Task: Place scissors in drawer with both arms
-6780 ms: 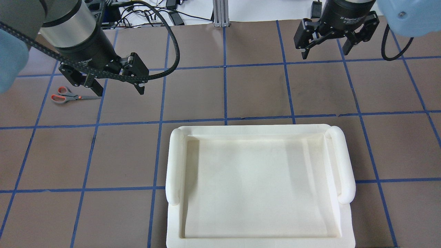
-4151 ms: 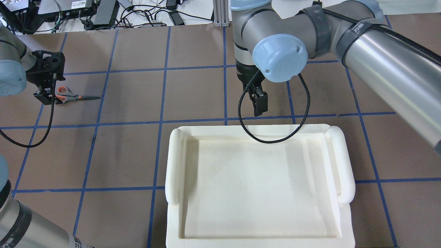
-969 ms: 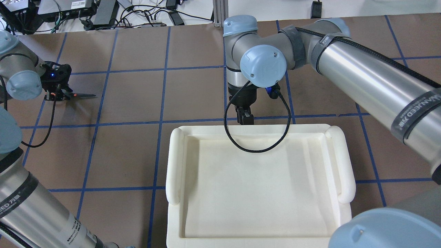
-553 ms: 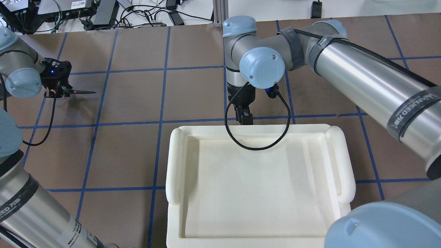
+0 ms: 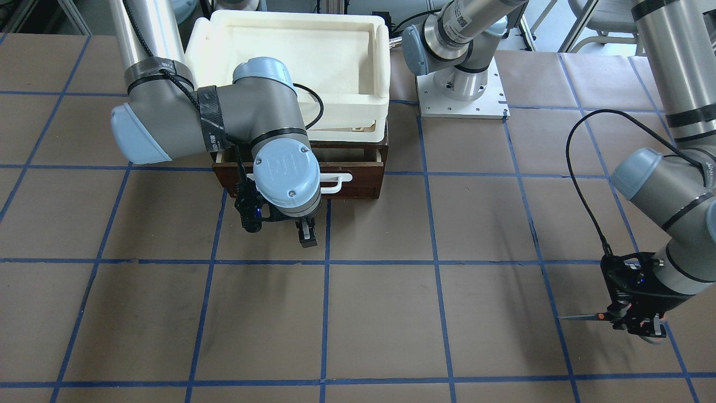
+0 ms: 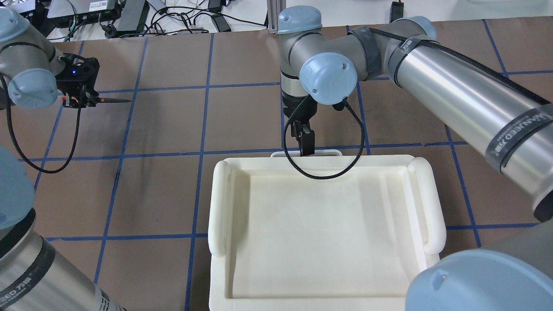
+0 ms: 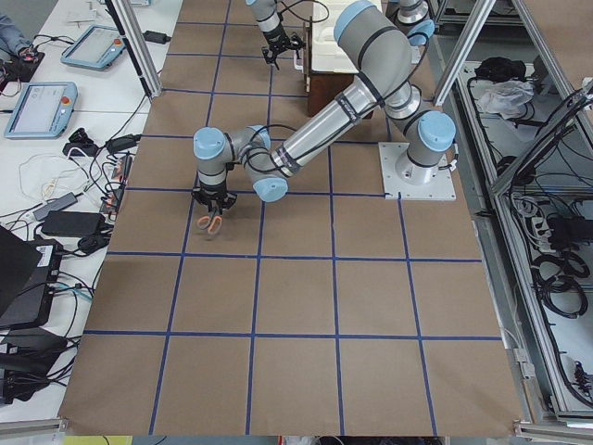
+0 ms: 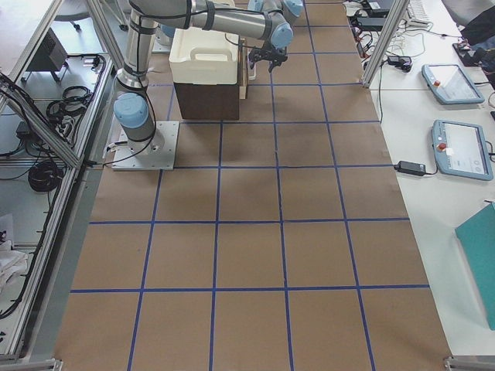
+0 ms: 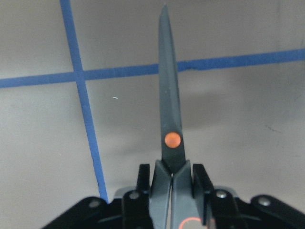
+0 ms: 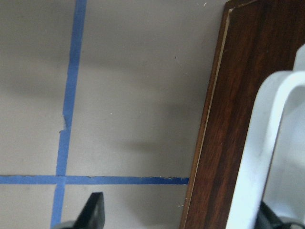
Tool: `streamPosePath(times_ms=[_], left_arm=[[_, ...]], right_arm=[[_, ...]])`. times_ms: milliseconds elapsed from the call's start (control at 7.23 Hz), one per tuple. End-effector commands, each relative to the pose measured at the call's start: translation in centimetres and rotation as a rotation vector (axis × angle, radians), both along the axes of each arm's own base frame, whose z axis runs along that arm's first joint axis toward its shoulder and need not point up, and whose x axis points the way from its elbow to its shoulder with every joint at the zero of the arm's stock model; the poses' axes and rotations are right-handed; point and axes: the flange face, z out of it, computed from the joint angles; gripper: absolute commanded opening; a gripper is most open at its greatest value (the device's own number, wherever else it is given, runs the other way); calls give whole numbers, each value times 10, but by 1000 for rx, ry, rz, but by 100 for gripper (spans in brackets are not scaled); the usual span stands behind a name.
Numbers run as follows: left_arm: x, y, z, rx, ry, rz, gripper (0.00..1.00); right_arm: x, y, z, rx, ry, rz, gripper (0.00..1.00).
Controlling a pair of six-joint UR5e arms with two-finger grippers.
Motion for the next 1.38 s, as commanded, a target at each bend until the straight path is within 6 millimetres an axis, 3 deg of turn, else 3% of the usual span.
streamPosePath(times_ms=[0, 138, 553, 830, 1245], left_arm=[[-52, 6, 39, 6, 3, -52, 12], [-75, 10, 45, 29, 24, -4, 12], [-103, 14, 59, 28, 32, 0, 10], [-147, 29, 93, 32, 35, -15, 10], [-172, 81, 169, 50, 50, -19, 9]], right_arm=[[-1, -9, 6, -19, -15, 27, 100], [-3, -12, 6, -22, -18, 40, 100], [-3, -26, 9, -50, -28, 67, 100], [0, -36, 3, -52, -29, 76, 100], [0, -48, 3, -63, -31, 78, 100]])
